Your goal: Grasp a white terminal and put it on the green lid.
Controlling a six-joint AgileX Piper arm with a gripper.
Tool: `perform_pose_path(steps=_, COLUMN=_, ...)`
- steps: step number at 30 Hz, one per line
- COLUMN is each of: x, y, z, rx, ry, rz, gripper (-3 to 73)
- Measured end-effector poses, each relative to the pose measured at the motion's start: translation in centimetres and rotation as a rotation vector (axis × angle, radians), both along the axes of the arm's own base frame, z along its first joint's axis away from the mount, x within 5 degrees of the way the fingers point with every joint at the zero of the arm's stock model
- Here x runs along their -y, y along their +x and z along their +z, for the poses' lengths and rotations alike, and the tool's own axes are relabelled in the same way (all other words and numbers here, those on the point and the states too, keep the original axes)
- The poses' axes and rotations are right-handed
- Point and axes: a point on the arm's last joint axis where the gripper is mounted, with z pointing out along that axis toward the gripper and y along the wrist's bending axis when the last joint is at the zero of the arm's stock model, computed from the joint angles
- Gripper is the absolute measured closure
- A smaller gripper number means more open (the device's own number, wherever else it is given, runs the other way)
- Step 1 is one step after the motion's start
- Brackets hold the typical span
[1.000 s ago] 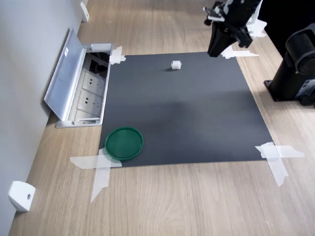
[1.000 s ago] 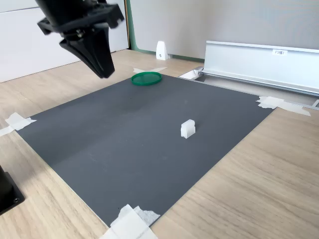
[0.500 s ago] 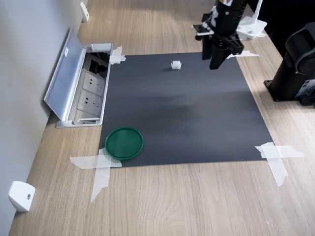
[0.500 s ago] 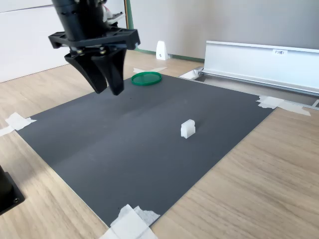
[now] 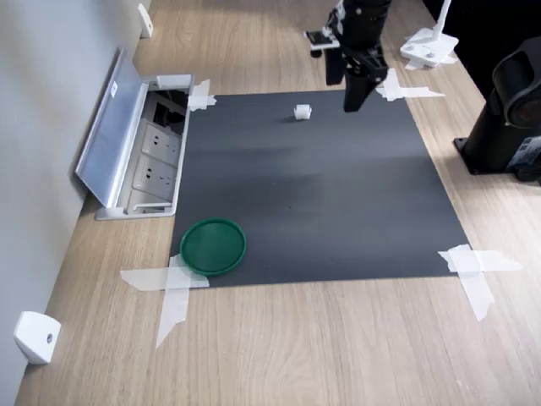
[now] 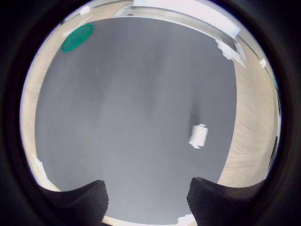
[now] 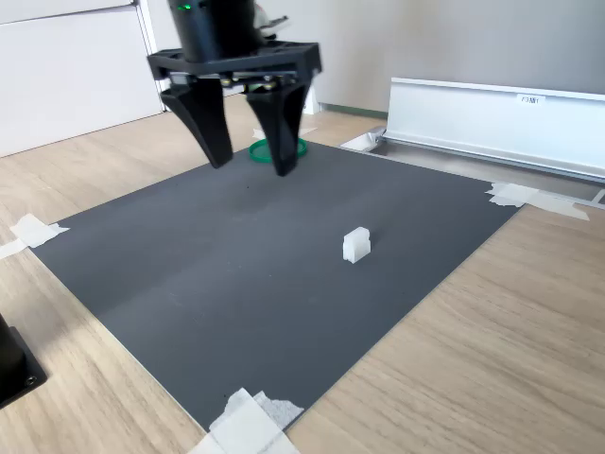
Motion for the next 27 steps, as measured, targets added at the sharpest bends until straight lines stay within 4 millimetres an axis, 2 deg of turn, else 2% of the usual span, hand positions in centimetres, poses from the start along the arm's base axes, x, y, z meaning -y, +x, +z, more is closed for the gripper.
perform_pose_path(steps=5, x=1.7, y=0.9, z=-0.8, rx=-0.028, ry=-0.007, rz=0.003, gripper=-2.9)
perform_pose_path(steps=13, x=3.6, y=3.6, z=-2.1, rx=-0.051, ry=-0.008, rz=-0.002, gripper=-2.9)
perform_pose_path(steps=19, x=4.3, y=5.3, z=-4.3, rx=-0.094, ry=-0.002, rz=0.005, gripper=-2.8)
perform_pose_path(steps=27, x=4.8, y=6.4, z=-6.8, rx=-0.117, ry=-0.013, rz=0.017, gripper=-1.7)
